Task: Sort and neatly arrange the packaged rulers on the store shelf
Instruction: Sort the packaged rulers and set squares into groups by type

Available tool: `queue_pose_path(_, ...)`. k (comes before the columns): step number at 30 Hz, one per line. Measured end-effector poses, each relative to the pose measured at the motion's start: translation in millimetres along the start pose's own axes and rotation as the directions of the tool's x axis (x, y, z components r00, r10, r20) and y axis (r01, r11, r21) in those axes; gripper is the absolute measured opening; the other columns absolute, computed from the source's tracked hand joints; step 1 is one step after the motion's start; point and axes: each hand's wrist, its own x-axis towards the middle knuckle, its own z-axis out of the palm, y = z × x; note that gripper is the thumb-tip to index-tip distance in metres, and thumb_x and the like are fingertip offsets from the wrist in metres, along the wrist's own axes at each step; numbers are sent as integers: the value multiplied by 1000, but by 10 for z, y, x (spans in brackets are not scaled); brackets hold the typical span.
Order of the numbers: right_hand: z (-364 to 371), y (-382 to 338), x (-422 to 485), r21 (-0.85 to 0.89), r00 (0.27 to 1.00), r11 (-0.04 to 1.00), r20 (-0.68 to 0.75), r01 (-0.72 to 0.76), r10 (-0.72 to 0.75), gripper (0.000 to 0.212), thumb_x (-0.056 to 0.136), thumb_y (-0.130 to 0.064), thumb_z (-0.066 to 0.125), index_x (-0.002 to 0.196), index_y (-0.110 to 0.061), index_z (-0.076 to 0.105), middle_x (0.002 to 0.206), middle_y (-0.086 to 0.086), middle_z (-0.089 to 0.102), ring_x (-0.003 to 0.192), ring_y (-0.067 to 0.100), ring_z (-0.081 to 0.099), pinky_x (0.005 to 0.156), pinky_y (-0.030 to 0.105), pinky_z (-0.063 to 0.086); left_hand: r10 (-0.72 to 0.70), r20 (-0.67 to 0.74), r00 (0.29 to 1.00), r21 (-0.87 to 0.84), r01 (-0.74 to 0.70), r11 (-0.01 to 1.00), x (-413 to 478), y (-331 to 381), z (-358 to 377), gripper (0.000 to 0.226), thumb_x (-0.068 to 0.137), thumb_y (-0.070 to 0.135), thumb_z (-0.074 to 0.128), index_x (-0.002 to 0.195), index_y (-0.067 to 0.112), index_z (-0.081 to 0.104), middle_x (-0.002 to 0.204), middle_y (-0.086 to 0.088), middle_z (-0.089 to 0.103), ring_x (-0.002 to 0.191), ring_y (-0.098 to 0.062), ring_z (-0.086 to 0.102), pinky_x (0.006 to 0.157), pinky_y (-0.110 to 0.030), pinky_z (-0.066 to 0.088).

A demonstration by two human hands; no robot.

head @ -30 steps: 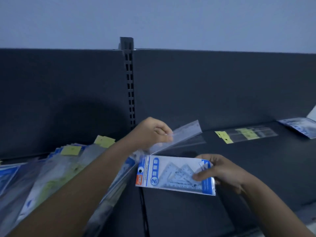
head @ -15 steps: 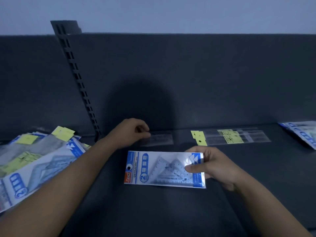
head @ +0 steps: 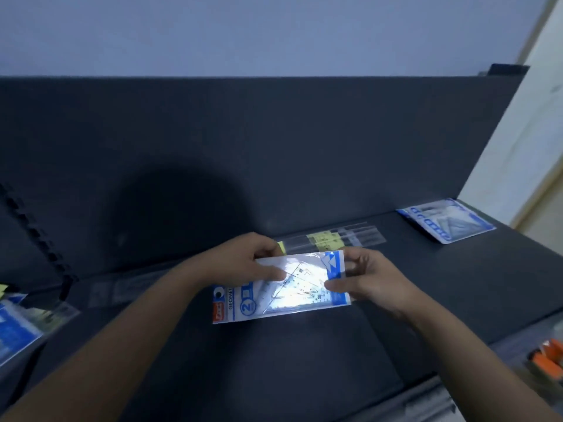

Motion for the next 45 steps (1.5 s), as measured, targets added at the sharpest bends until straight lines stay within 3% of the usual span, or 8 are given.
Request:
queue_pose_path(6, -1078, 150, -71, 3, 965, 998, -255, 68, -65, 26, 72, 14, 71, 93, 1, 65, 76, 15, 70, 64, 22, 65, 59, 25, 53, 64, -91, 994, -12, -66, 998, 895, 621, 389, 17, 82, 27, 75, 90, 14, 68, 88, 4, 73, 77, -5, 67, 72, -24, 51)
queue_pose_path(10, -1982, 405, 43, -87, 943, 995, -323, 55, -80, 23, 70, 13, 74, 84, -4, 66, 60, 1, 66, 50, 8, 62, 49, 15, 48, 41, -172, 984, -12, -44, 999, 1693, 1028, 904, 17, 81, 20, 77, 92, 10, 67, 92, -2, 72, 89, -17, 68, 82, -32, 52)
queue_pose_path(18, -3701, 841, 505, -472, 924, 881, -315, 46, -217, 20, 74, -2, 75, 71, -11, 57, 67, 1, 60, 62, 18, 55, 65, 33, 45, -62, -367, 928, 0, 67, 998, 3040, 1709, 1820, 20, 79, 26, 77, 93, 16, 67, 89, 4, 64, 78, -9, 57, 67, -17, 45)
queue_pose_path(22, -3992, 933, 596, -683, 942, 730, -230, 22, -243, 19, 82, -25, 71, 97, -20, 60, 91, -6, 63, 82, 12, 58, 65, 23, 38, -102, -432, 896, 133, 175, 975, 3288, 1834, 2057, 28, 79, 28, 75, 100, 11, 64, 95, 3, 60, 90, -12, 54, 72, -17, 40)
queue_pose_path(26, -4023, 1017, 648, -804, 975, 595, -110, 26, -192, 51, 89, -31, 60, 135, -16, 42, 130, 8, 51, 115, 26, 49, 88, 31, 39, -132, -481, 867, 430, 364, 826, 3257, 1888, 2151, 48, 90, 45, 58, 126, 13, 53, 129, -1, 49, 120, -20, 43, 103, -30, 30)
queue_pose_path(30, -3933, 955, 647, -831, 950, 538, -38, 142, -310, 51, 93, -34, 52, 139, -15, 38, 141, 7, 45, 125, 26, 43, 102, 36, 35, -10, -582, 813, 458, 338, 822, 2988, 1965, 2215, 62, 93, 56, 46, 139, 14, 46, 142, 1, 46, 130, -15, 40, 111, -25, 22)
queue_pose_path(34, -3600, 704, 637, -843, 904, 455, 80, 286, -421, 59, 95, -42, 46, 146, -18, 29, 152, 5, 32, 138, 23, 29, 113, 37, 23, -98, -636, 766, 478, 490, 730, 2556, 2024, 2179, 77, 91, 69, 30, 150, 20, 28, 158, 2, 24, 144, -13, 19, 116, -28, 8)
queue_pose_path(45, -1339, 22, -18, -650, 696, 311, 494, 694, -522, 66, 95, -48, 42, 151, -23, 17, 159, 1, 16, 146, 19, 12, 116, 32, 15, -380, -847, 372, 225, 898, 377, 129, 1711, 1831, 105, 70, 84, -6, 155, 24, 1, 163, -5, -6, 149, -19, -7, 118, -37, 3)
